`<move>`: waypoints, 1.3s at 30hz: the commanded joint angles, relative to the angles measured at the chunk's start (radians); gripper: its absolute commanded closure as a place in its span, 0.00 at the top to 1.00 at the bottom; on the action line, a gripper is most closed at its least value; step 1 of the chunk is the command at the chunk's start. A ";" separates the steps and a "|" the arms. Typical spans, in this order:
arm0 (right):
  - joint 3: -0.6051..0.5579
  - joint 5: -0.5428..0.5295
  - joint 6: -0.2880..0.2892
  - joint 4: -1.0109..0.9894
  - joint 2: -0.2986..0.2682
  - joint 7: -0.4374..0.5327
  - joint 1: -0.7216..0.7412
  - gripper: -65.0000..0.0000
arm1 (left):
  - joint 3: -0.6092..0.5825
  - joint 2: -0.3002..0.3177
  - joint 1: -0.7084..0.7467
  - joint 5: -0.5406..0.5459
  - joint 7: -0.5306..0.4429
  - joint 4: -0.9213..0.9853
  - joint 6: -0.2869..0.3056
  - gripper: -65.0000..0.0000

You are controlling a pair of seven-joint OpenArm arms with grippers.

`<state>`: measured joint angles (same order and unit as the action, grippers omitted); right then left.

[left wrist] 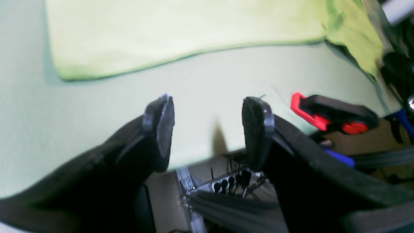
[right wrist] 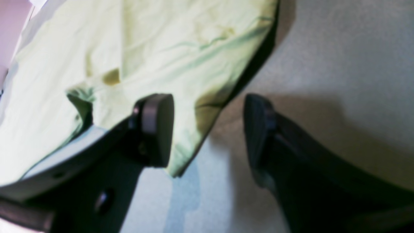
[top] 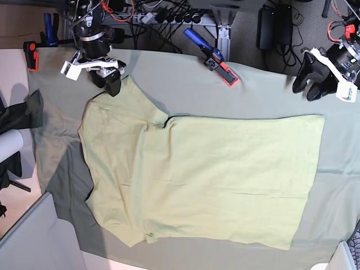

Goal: Fold the T-shirt properly
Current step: 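Lower both grippers onto the shirt's side edges near the sleeves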

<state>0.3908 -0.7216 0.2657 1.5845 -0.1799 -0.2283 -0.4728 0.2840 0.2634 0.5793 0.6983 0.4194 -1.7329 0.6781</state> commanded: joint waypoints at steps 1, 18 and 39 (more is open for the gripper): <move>0.003 0.011 -0.008 0.010 -0.005 -0.008 -0.005 0.53 | 0.007 0.008 -0.024 0.014 -0.017 0.012 0.000 0.56; 0.003 0.026 -0.008 0.010 -0.005 -0.008 -0.004 0.53 | 0.085 0.022 -0.245 0.023 0.037 0.274 -0.014 0.56; 0.003 0.026 -0.008 0.010 -0.005 -0.008 -0.004 0.53 | 0.083 0.019 -0.365 0.039 0.034 0.466 -0.016 0.56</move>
<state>0.3908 -0.7017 0.2657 1.5848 -0.1799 -0.2256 -0.4725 0.3653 0.2726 0.2100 0.7692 0.4217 -1.2778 0.6937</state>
